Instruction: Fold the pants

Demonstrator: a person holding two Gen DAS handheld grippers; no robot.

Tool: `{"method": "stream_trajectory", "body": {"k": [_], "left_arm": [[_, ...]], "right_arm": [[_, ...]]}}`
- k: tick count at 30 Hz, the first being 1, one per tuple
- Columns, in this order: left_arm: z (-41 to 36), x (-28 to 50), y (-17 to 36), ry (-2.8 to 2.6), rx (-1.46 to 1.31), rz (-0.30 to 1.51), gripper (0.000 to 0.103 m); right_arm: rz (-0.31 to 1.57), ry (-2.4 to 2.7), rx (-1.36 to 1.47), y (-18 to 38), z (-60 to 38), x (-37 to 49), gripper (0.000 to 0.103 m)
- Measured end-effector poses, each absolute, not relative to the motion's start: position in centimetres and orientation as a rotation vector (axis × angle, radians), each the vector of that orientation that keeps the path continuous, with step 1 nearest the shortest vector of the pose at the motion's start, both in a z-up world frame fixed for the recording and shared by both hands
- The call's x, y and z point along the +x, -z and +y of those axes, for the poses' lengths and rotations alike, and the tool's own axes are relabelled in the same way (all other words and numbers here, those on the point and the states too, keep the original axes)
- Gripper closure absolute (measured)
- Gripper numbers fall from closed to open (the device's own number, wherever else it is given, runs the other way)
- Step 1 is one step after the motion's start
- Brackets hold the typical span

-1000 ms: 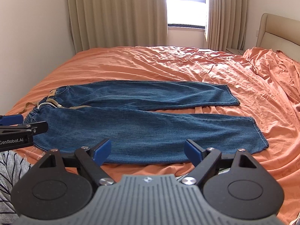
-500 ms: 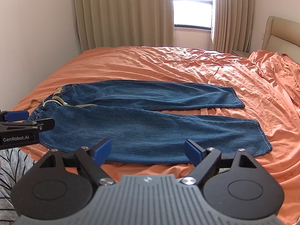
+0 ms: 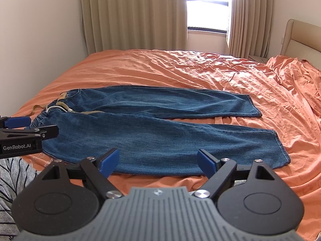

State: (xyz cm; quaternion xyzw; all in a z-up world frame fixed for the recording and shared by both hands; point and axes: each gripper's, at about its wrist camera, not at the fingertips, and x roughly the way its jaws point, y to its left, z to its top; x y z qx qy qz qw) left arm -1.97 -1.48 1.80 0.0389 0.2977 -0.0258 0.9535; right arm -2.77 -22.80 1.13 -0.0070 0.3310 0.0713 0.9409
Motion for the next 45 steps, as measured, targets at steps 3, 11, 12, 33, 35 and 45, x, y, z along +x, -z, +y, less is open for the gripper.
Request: {"method": "stream_trajectory", "body": {"k": [3,11,12,33,35,45], "left_arm": [[-1.5,-2.0,-1.8,0.053,0.080,0.604,0.007],[-1.5,-2.0,-1.8,0.052,0.079,0.604,0.007],[-1.5,-2.0,-1.8,0.051,0.079,0.604,0.007],[1.7,0.3,1.6,0.111,0.198,0.640,0.027],[2.4,1.1,1.8,0.119,0.222,0.640,0.036],[6.3,5.3,1.7,0.185,0.456,0.708,0.049]], "right_arm": [[0.676,-0.144,-0.013,-1.1,-22.7,-2.8,0.022],[0.675,-0.144,-0.013,-1.1,-22.8,-2.7,0.022],[0.676,-0.143,-0.011,-1.0,-22.8,-2.8,0.022],[0.568,-0.130,-0.085,2.0,-28.8,0.9,0.022],[0.624,-0.127,-0.090,2.3,-30.2,2.8,0.022],[0.810,-0.008,-0.228,3.0,-36.8,9.3,0.053]]}}
